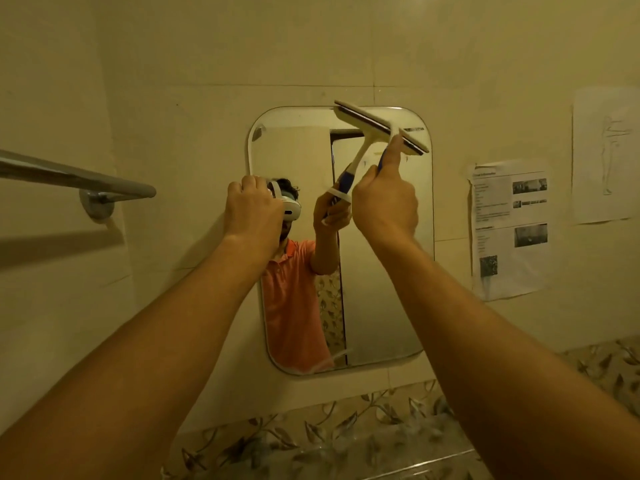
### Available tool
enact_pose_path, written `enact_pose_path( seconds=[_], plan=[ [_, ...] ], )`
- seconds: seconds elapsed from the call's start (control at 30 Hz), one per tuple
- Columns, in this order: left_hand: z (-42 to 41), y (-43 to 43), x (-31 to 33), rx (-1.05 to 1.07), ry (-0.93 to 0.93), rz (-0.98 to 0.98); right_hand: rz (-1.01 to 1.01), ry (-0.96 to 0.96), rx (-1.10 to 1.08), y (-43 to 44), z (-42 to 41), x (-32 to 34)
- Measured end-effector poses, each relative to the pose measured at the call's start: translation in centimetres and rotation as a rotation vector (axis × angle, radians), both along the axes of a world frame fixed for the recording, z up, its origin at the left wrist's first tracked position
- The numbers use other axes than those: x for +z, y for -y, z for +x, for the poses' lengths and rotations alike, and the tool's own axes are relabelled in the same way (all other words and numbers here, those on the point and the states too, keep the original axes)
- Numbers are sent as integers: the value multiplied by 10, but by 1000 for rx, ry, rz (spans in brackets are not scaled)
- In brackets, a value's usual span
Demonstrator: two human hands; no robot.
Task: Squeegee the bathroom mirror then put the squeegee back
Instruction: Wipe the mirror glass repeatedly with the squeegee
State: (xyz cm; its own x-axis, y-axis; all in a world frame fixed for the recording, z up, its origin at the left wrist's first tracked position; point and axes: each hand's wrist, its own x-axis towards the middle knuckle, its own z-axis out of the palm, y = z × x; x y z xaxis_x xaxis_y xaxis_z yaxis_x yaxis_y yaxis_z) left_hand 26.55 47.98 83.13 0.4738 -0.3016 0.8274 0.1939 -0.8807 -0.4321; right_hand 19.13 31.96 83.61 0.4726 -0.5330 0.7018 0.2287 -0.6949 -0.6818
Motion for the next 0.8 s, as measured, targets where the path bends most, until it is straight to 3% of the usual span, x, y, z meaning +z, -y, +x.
enact_pose_path(
  seconds=[0.43,0.57,0.8],
  plan=[
    [9,0,1,-51,1,3,7,-134,80,-42,-11,-123],
    [11,0,1,-31,7,-10,52,-60,130,-29,-19,-103],
    [10,0,-2,-22,9,-19,74,59,20,14,-25,-16]
  ],
)
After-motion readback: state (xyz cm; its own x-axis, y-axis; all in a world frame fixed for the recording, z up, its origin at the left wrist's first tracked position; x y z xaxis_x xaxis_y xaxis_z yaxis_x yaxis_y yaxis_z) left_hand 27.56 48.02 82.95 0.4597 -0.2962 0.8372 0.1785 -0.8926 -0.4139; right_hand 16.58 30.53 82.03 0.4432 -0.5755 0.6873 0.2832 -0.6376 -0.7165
